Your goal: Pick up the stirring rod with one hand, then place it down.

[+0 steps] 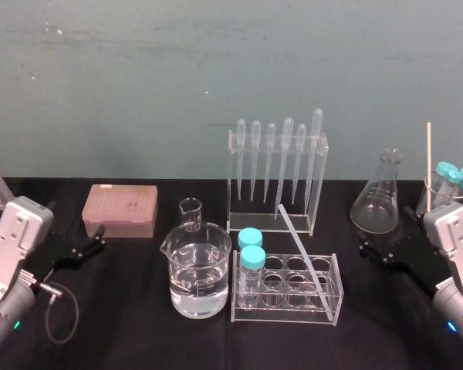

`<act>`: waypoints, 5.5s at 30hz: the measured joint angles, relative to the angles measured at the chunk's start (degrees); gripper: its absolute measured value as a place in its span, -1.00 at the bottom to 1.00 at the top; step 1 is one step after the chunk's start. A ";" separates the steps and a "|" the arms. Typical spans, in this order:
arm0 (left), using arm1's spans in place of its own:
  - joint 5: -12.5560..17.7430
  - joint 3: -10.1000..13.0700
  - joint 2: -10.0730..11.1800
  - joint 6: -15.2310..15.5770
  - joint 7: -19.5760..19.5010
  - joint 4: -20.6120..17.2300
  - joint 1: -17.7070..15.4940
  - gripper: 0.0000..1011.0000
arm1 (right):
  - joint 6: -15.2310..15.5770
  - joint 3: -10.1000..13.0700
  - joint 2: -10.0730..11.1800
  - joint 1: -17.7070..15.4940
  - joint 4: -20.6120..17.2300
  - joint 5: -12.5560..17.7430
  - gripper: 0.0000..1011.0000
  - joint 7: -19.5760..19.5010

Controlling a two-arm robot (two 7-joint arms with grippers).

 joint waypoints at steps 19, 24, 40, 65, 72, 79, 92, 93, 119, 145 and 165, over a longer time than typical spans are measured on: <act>0.00 0.00 0.00 0.00 0.00 0.00 0.00 0.98 | 0.00 0.00 0.00 0.00 0.00 0.00 1.00 0.00; 0.00 0.00 0.00 0.00 0.00 0.00 0.00 0.98 | 0.00 0.00 0.00 0.00 0.00 0.00 1.00 0.00; 0.00 0.00 0.00 0.00 0.00 0.00 0.00 0.98 | 0.00 0.00 0.00 0.00 0.00 0.00 1.00 0.00; 0.00 0.00 0.00 0.00 0.00 0.00 0.00 0.98 | 0.00 0.00 0.00 0.00 0.00 0.00 1.00 0.00; 0.00 0.00 0.00 0.00 0.00 0.00 0.00 0.98 | -0.80 1.91 0.18 -1.21 -1.64 0.95 1.00 0.98; 0.00 0.00 0.00 0.00 0.00 0.00 0.00 0.98 | -7.20 4.05 2.01 -4.28 -8.20 1.59 1.00 4.12; 0.00 0.00 0.00 0.00 0.00 0.00 0.00 0.98 | -11.18 0.15 -0.07 -0.25 -7.63 4.32 1.00 18.24; 0.00 0.00 0.00 0.00 0.00 0.00 0.00 0.98 | -10.95 -0.08 -0.39 0.18 -7.06 4.56 1.00 19.01; 0.00 0.00 0.00 0.00 0.00 0.00 0.00 0.98 | 4.93 0.73 -8.33 9.73 9.08 19.11 1.00 37.19; 0.00 0.00 0.00 0.00 0.00 0.00 0.00 0.98 | 4.33 0.65 -8.16 9.52 8.67 18.72 0.74 36.84; 0.00 0.00 0.00 0.00 0.00 0.00 0.00 0.98 | 4.21 0.63 -8.14 9.47 8.61 18.62 -0.49 36.74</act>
